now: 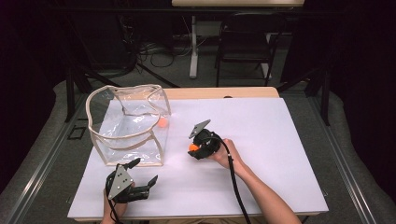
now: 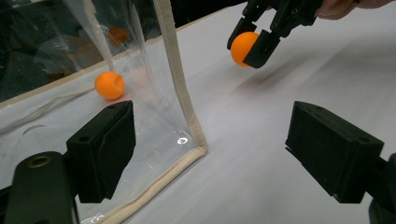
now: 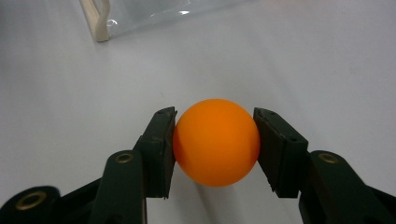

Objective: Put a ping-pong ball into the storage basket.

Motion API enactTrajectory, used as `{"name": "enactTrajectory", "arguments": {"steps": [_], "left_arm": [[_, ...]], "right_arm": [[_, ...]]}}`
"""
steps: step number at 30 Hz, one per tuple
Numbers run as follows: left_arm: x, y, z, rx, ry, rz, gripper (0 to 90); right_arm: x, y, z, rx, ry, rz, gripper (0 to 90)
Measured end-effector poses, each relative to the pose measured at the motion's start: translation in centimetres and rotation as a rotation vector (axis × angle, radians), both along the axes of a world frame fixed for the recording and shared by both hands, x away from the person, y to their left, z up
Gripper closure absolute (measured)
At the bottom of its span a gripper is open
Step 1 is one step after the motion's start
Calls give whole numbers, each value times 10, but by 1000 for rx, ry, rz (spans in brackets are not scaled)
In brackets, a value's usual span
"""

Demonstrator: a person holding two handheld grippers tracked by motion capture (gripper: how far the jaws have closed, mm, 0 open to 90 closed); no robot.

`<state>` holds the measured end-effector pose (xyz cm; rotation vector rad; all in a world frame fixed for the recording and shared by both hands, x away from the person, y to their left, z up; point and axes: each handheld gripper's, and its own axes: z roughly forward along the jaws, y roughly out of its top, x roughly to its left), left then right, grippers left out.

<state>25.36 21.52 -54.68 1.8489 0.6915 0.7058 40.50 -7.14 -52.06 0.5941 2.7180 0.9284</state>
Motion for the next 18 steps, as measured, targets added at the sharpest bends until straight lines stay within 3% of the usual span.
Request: {"name": "enactTrajectory", "arguments": {"steps": [18], "left_arm": [[0, 1, 0, -3, 1, 1, 158]], "right_arm": [[-3, -1, 15, -29, -7, 17, 510]]}}
